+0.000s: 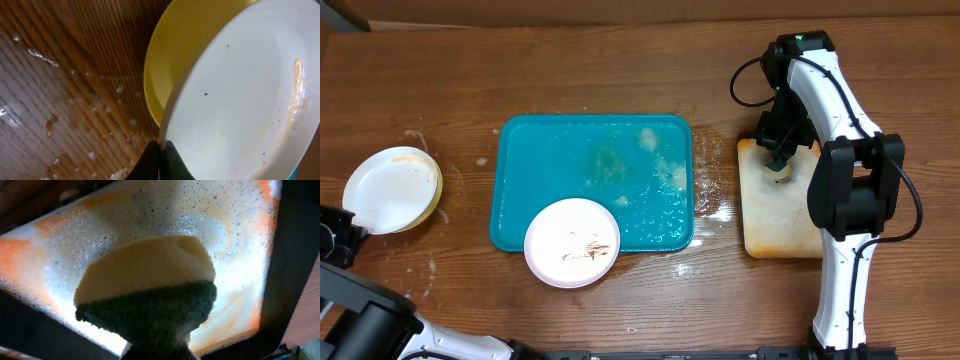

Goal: Clean dirty plates on tray and stack at the side
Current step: 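Lower the white plate with the left gripper onto the yellow plate, then release the white plate and raise the left gripper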

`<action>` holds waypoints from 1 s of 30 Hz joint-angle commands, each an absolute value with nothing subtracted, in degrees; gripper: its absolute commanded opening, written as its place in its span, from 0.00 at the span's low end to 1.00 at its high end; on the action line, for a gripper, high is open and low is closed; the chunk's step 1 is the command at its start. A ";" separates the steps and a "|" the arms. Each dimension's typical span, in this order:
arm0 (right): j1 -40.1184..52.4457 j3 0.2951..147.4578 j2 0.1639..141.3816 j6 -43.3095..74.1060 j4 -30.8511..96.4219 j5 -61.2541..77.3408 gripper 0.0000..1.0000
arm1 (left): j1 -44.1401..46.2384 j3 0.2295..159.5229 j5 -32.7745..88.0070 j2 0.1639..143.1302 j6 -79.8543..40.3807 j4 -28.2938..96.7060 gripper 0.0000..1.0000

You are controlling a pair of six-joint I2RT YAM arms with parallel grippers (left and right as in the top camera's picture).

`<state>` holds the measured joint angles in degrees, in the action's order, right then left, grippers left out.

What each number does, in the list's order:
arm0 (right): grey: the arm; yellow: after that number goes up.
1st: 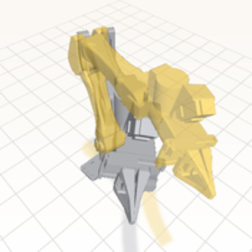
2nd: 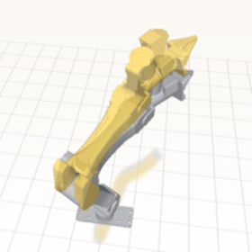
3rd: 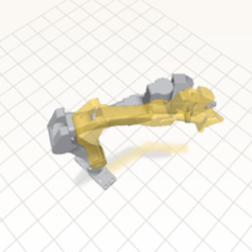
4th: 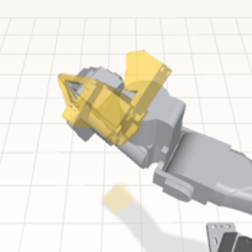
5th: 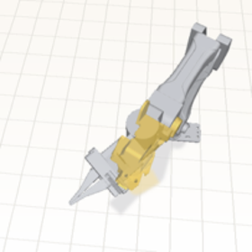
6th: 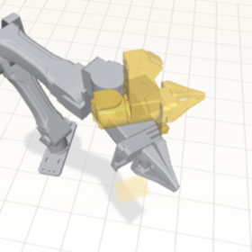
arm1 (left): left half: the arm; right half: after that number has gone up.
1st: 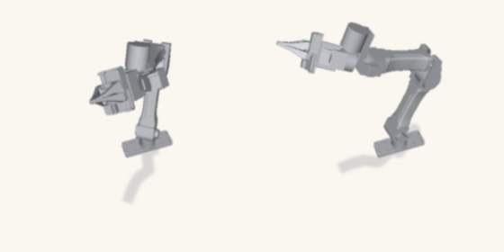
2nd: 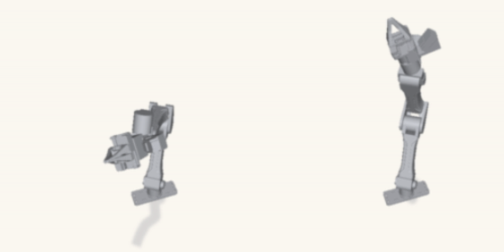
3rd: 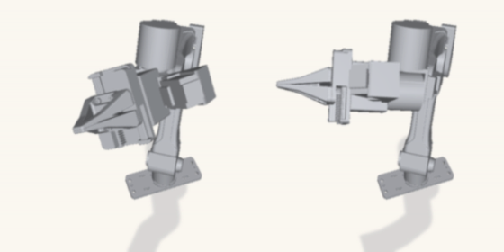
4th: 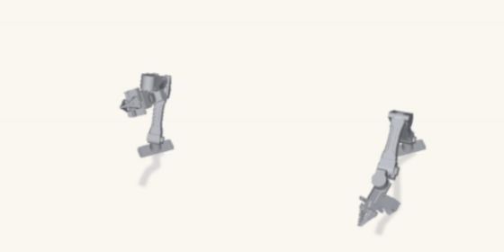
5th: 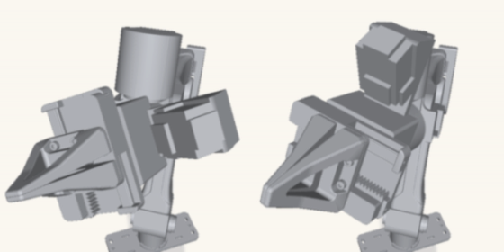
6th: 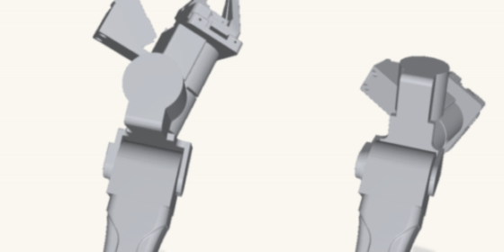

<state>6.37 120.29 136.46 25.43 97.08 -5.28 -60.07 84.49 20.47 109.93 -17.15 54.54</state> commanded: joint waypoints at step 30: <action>6.13 120.05 136.29 25.17 97.12 -5.21 0.04 | -56.45 84.49 8.10 117.14 -20.95 47.59 0.28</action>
